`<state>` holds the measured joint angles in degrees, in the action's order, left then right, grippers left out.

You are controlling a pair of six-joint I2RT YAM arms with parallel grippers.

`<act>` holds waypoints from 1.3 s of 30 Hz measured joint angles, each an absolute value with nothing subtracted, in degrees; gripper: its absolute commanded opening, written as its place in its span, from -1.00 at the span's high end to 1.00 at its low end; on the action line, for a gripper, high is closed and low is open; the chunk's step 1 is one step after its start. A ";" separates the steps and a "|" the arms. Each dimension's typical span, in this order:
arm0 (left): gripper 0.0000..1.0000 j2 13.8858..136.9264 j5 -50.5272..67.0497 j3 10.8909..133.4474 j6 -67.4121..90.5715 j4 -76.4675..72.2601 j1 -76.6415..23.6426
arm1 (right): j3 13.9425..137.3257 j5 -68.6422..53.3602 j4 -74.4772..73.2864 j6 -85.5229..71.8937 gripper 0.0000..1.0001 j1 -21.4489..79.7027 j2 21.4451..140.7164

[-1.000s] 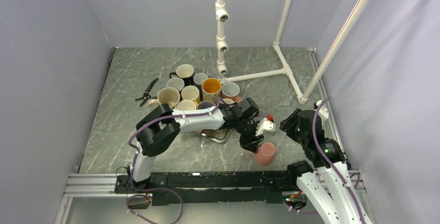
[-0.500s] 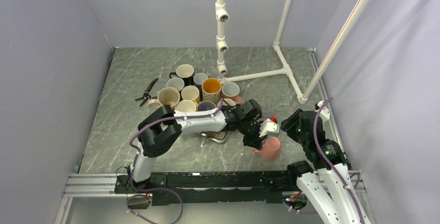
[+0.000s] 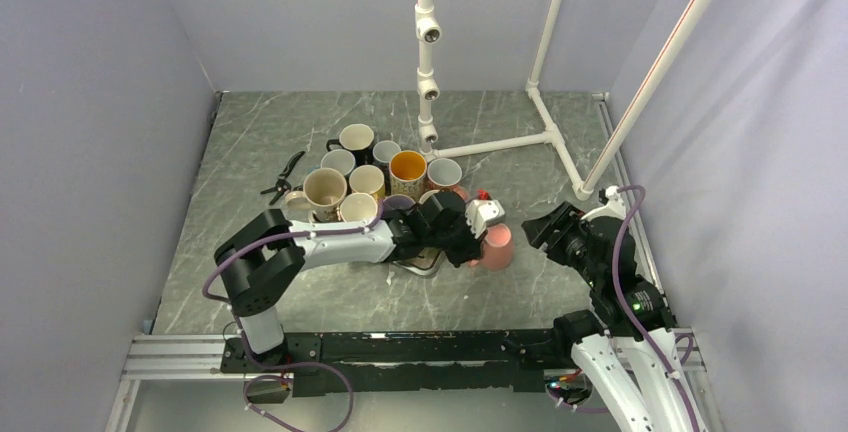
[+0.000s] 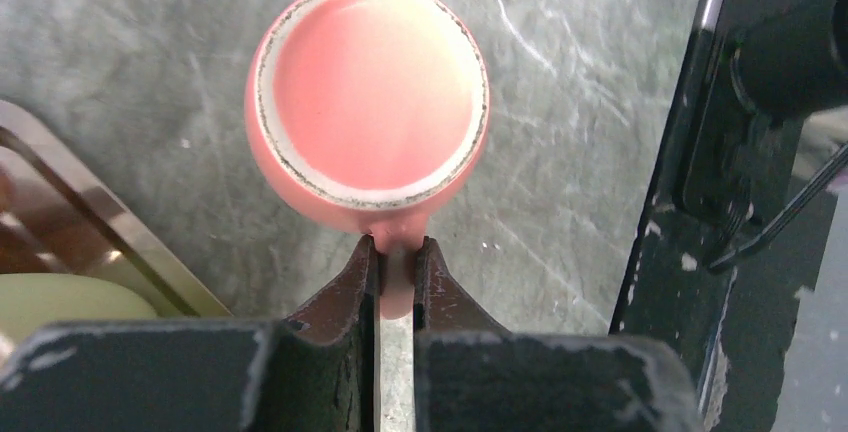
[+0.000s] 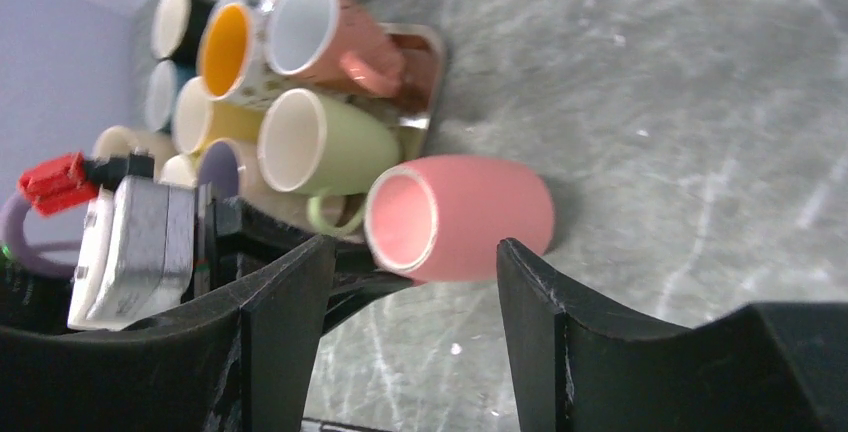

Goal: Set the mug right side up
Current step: Turn over the cup at the center of the board.

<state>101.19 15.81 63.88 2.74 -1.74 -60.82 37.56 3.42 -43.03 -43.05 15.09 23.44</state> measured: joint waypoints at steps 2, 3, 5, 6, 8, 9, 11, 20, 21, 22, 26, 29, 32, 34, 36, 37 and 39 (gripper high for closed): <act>0.95 99.90 13.56 63.31 5.28 -3.55 -60.82 | 37.52 0.03 -40.45 -42.52 -0.32 15.09 23.42; 0.95 99.13 12.56 63.09 6.61 -4.86 -60.84 | 37.32 -1.76 -38.76 -42.35 -0.34 15.09 23.31; 0.95 98.04 11.31 62.98 8.36 -6.70 -60.84 | 36.18 -5.19 -35.27 -42.24 -0.36 15.09 22.41; 0.95 97.45 10.55 62.98 9.19 -7.68 -60.82 | 35.35 -6.74 -33.71 -42.33 -0.37 15.09 21.65; 0.95 96.40 9.37 62.98 10.31 -9.17 -60.80 | 33.50 -9.02 -31.20 -42.70 -0.40 15.09 19.77; 0.95 95.72 8.69 62.98 10.81 -9.74 -60.69 | 32.40 -10.02 -30.06 -43.07 -0.43 15.09 18.46; 0.95 94.52 7.90 62.98 11.79 -10.63 -60.31 | 30.59 -11.38 -28.40 -43.99 -0.47 15.09 15.77; 0.95 89.14 15.31 64.97 15.22 -10.00 -56.10 | 21.50 -17.06 -14.55 -53.49 -0.54 15.09 3.73; 0.95 88.20 16.14 65.19 15.88 -9.72 -55.55 | 20.36 -17.52 -12.82 -54.74 -0.55 15.09 3.11; 0.95 87.02 16.97 65.39 16.53 -9.21 -54.96 | 19.25 -18.04 -11.18 -55.88 -0.55 15.09 2.57; 0.95 83.13 19.18 66.04 19.53 -8.73 -53.04 | 15.00 -20.86 -2.98 -60.66 -0.57 15.09 1.93; 0.95 80.55 20.53 66.26 22.50 -9.69 -51.86 | 13.80 -23.79 3.53 -63.81 -0.57 15.09 4.36; 0.95 78.78 21.67 66.22 25.98 -11.90 -51.55 | 13.74 -26.39 10.92 -66.50 -0.58 15.09 8.58; 0.95 77.89 22.57 65.95 28.45 -14.37 -51.57 | 13.69 -27.88 17.10 -68.77 -0.58 15.09 11.90; 0.95 77.17 23.31 65.54 31.03 -17.06 -51.57 | 13.67 -28.91 22.24 -70.63 -0.57 15.09 14.46; 0.95 76.90 23.66 65.23 32.18 -18.46 -51.57 | 13.69 -29.21 24.53 -71.44 -0.56 15.09 15.59; 0.95 76.53 24.43 64.55 34.72 -21.43 -51.57 | 13.82 -30.55 30.94 -73.63 -0.55 15.09 19.22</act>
